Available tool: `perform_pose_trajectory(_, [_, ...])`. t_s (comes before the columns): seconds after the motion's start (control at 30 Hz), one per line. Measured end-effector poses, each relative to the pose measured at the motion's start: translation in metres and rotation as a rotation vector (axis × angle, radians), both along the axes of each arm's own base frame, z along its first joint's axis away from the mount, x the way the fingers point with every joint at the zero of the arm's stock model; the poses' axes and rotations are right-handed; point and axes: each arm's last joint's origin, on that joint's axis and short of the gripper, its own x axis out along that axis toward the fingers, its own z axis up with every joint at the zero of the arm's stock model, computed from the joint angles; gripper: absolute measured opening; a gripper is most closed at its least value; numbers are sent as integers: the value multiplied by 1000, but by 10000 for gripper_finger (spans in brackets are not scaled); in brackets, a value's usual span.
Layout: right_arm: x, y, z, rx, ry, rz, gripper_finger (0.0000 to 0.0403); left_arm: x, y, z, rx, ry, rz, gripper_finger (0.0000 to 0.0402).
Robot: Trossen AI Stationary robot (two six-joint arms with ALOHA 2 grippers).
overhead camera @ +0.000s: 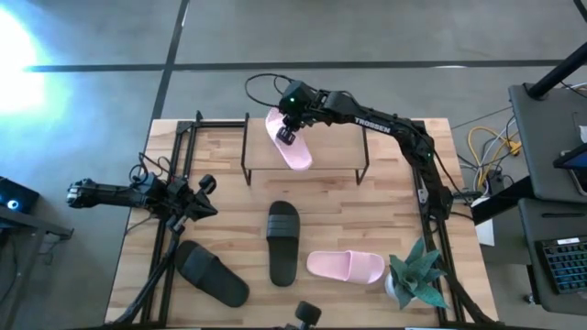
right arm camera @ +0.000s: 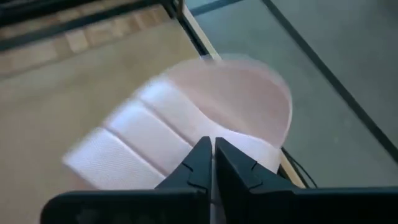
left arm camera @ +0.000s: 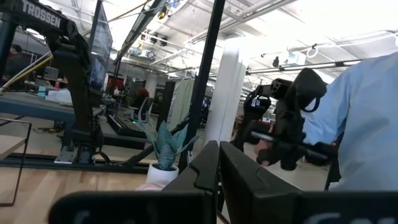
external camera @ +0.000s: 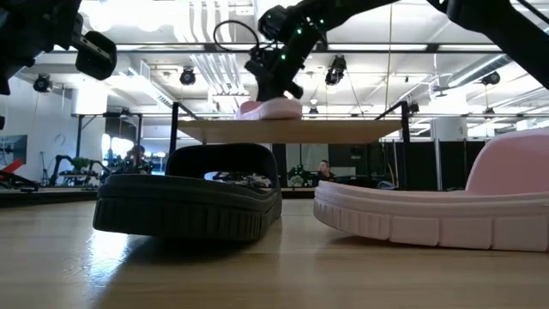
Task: Pick and place slides into the shelf
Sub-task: Put the top pink slide on the shelf
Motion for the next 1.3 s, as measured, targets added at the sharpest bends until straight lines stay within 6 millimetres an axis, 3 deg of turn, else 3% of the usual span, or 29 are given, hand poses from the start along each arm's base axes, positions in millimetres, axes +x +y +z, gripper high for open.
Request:
perform_pose_trajectory(0.4, [-5, 26, 36, 47, -11, 1, 13, 0, 0, 0, 0, 0, 0, 0])
perform_pose_trajectory(0.67, [-23, 58, 53, 97, 186, 75, 13, 0, 0, 0, 0, 0, 0, 0])
perform_pose_trajectory(0.8, [-38, 72, 45, 192, 364, 43, 13, 0, 0, 0, 0, 0, 0, 0])
perform_pose_trajectory(0.93, [-40, 82, 30, 240, 482, 28, 13, 0, 0, 0, 0, -1, 0, 0])
perform_pose_trajectory(1.3, [-29, 83, -13, 209, 564, 14, 13, 0, 0, 0, 0, 0, 0, 0])
